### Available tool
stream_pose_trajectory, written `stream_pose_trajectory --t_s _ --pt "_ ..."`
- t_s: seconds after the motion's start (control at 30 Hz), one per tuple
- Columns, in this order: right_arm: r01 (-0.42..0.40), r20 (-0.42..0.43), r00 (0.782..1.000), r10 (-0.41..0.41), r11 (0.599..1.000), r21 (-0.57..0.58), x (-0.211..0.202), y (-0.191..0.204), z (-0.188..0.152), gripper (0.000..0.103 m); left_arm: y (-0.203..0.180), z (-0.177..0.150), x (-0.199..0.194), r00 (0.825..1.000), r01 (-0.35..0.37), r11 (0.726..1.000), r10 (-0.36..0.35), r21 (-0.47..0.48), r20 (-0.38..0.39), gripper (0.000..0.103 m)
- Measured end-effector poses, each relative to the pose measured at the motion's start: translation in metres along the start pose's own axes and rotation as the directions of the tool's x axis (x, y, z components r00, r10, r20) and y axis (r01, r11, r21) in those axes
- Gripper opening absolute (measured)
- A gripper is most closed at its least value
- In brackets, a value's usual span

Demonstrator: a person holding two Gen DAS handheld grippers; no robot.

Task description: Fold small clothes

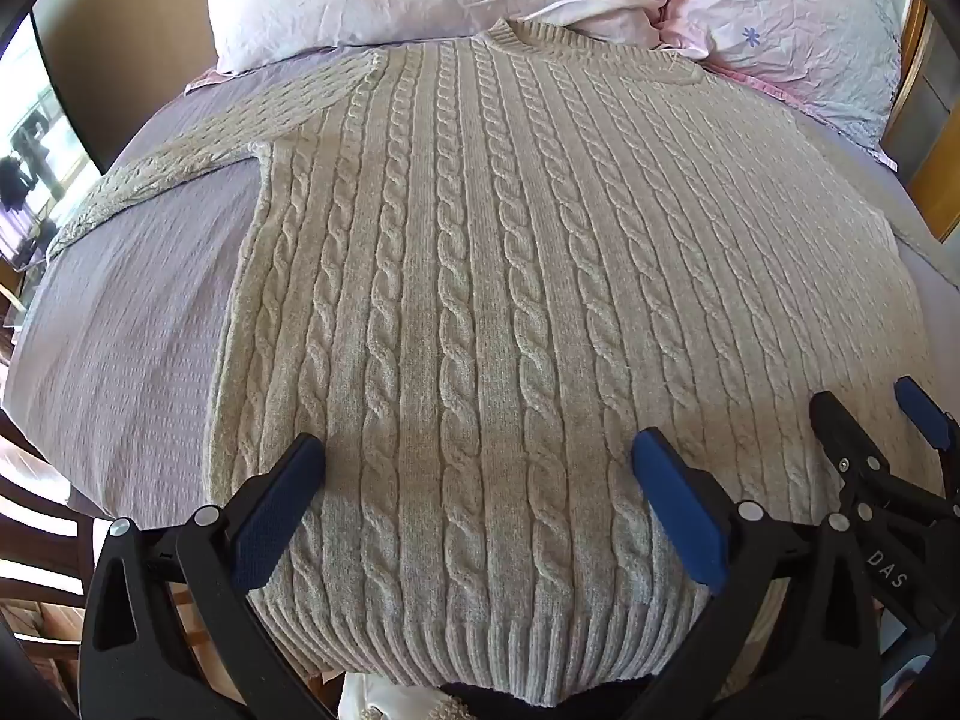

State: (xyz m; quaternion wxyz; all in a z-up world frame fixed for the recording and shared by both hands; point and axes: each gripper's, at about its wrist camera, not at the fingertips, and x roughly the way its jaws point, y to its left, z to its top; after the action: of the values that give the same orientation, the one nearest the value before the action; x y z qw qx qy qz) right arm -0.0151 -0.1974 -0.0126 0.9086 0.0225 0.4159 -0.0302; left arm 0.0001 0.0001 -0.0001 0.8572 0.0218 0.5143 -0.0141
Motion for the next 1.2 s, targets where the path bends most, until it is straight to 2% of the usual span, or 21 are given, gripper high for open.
stream_pose_trajectory --t_s 1.2 --pt "0.001 -0.007 1.000 -0.001 1.000 0.000 0.0038 -0.0008 -0.0009 0.101 0.0000 0.0000 -0.0001 1.000 -0.002 1.000 0.002 0.001 0.002 0.102"
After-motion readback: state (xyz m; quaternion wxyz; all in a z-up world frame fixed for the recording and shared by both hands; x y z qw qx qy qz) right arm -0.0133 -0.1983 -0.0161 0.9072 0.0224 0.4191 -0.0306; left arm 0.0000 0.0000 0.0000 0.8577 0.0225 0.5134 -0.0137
